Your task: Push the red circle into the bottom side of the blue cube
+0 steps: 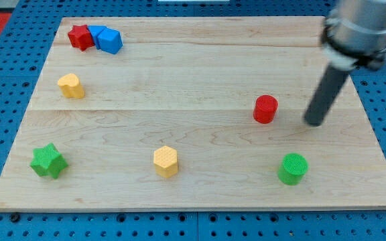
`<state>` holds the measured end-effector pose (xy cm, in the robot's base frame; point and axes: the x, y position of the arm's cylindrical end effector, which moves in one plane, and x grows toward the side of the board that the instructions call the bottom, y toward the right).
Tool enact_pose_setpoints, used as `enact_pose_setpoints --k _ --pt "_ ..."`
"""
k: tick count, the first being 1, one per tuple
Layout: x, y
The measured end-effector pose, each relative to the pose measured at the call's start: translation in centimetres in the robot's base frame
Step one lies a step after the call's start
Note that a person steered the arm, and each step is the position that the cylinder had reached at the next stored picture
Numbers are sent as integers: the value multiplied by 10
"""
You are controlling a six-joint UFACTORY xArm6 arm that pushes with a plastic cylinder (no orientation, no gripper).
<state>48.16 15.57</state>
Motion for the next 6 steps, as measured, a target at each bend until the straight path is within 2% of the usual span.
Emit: enact_pose_setpoints --k 2,3,4,5,6 --pt "-115 -83" --pt "-94 -19" --pt "-60 0" --pt "-58 -90" --pt "-108 -144"
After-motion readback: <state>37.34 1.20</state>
